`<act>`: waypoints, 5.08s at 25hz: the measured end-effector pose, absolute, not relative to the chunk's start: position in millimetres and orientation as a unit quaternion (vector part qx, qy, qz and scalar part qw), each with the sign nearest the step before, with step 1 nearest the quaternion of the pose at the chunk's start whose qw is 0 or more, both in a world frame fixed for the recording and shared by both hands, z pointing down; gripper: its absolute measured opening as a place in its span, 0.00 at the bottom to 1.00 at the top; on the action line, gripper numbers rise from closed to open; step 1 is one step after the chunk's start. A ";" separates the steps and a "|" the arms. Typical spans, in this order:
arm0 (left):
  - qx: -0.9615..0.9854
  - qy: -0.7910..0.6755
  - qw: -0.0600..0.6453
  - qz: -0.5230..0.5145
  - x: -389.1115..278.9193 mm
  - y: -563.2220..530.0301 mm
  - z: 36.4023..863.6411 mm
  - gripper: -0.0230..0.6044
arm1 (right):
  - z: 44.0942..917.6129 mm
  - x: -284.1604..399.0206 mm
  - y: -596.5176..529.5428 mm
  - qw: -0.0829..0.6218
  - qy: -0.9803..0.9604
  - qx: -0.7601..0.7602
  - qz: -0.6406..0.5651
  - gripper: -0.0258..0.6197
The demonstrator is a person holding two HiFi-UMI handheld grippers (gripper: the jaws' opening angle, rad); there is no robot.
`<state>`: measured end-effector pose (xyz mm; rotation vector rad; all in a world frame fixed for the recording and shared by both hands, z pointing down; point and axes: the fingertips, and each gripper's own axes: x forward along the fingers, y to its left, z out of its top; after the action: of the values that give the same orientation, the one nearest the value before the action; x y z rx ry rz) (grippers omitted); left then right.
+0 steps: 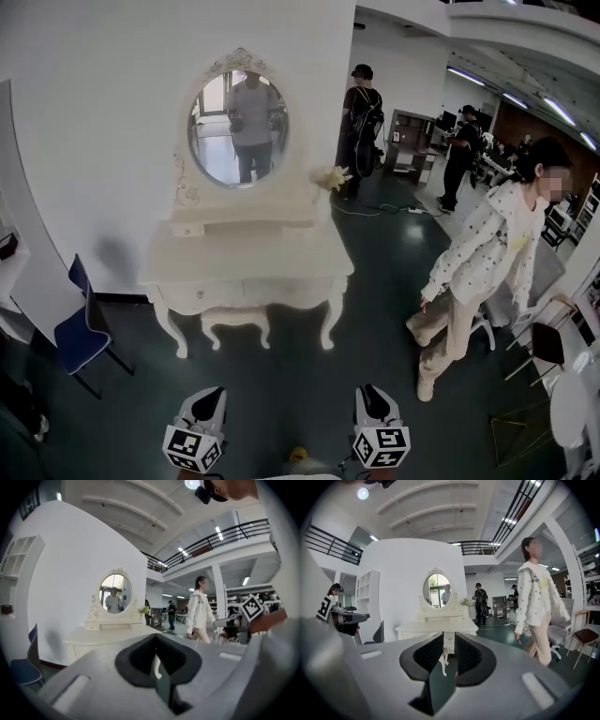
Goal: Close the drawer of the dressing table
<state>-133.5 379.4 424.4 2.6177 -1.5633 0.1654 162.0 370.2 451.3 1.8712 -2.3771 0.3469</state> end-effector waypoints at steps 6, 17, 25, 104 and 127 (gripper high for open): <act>0.858 -0.508 0.027 0.068 -95.2 316.1 418.5 0.03 | 453.2 186.3 305.1 0.041 -0.789 0.601 0.120 0.13; 0.849 -0.521 0.036 0.080 -87.0 252.0 420.9 0.03 | 455.3 188.8 224.8 0.044 -0.806 0.578 0.121 0.13; 0.850 -0.521 0.053 0.063 -103.9 172.1 437.1 0.03 | 468.8 166.8 148.5 0.055 -0.812 0.569 0.118 0.13; 0.830 -0.513 0.162 0.148 -139.5 -421.5 573.9 0.03 | 611.8 79.7 -462.7 0.133 -0.814 0.522 0.215 0.13; 0.824 -0.504 0.187 0.178 -113.9 -454.3 603.4 0.03 | 666.3 54.9 -523.6 0.165 -0.822 0.495 0.226 0.15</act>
<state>-113.9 -454.3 603.4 2.3210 -1.4180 0.5024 54.9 -523.6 666.3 1.4109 -2.3419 0.6448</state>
